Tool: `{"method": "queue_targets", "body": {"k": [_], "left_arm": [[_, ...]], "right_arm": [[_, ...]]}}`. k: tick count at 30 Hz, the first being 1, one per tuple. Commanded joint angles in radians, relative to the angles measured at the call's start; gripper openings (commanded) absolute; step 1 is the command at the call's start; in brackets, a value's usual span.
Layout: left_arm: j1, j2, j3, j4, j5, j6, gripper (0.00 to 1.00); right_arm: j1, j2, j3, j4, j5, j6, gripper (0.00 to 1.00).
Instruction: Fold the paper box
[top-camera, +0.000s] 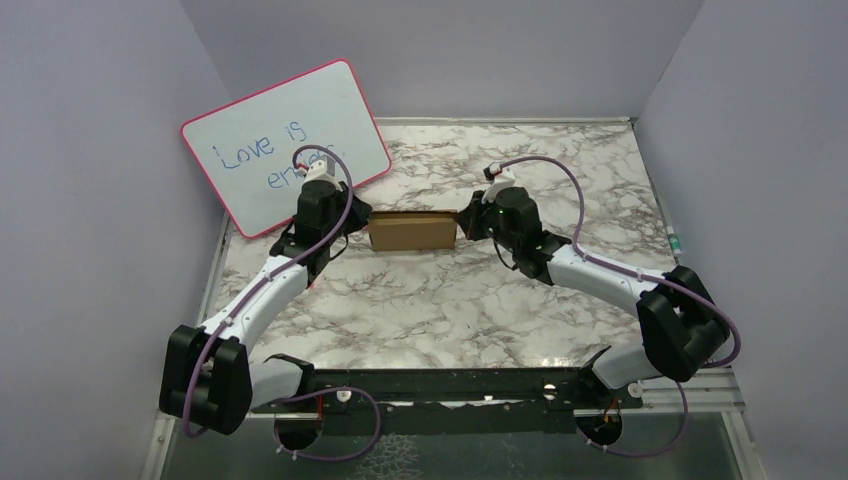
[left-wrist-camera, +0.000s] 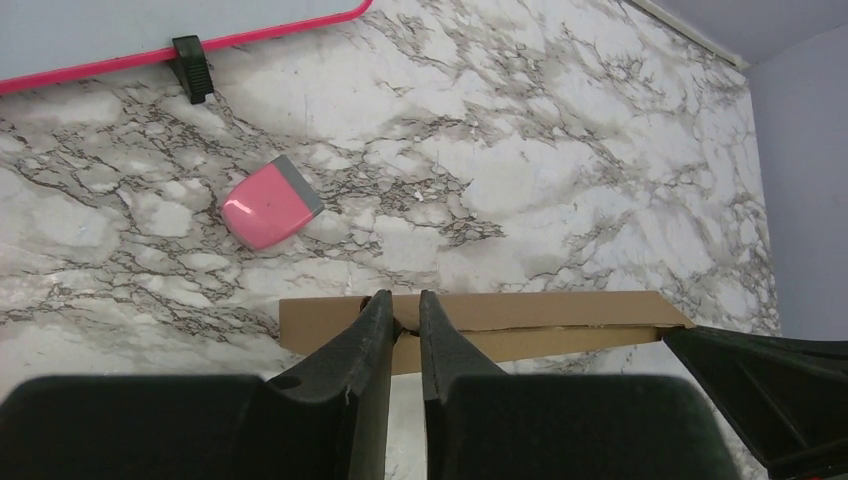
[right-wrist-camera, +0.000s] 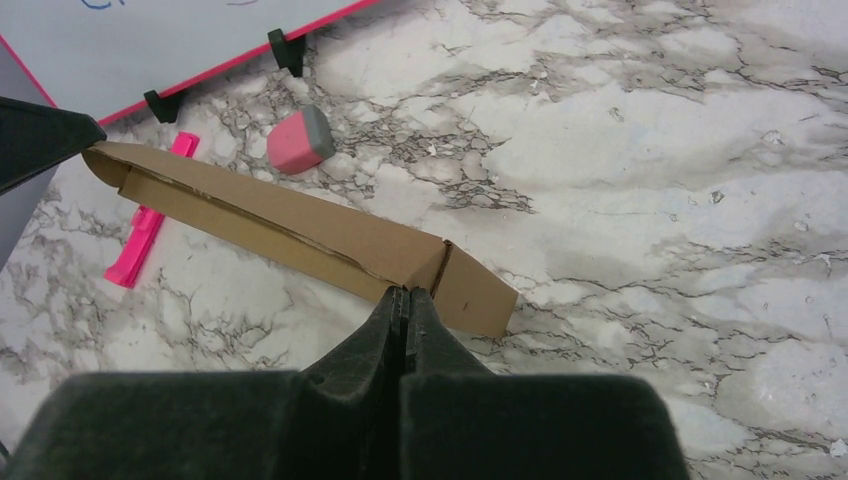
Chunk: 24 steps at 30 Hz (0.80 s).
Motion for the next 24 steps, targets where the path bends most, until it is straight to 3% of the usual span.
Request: {"method": "queue_targets", "body": {"k": [1,17,24], "left_arm": [[-0.012,-0.01,-0.033,0.021,0.066,-0.044,0.14],[-0.011,-0.058,-0.16,0.062,-0.019,-0.025,0.11],[-0.011,-0.051,-0.149,0.042,-0.07,0.019,0.14]], "right_arm": [[0.029,0.03,-0.021,-0.062,-0.011,0.013,0.01],[0.045,0.016,-0.029,-0.057,0.001,0.049,0.01],[0.029,-0.031,0.007,-0.104,0.009,0.009,0.23]]}}
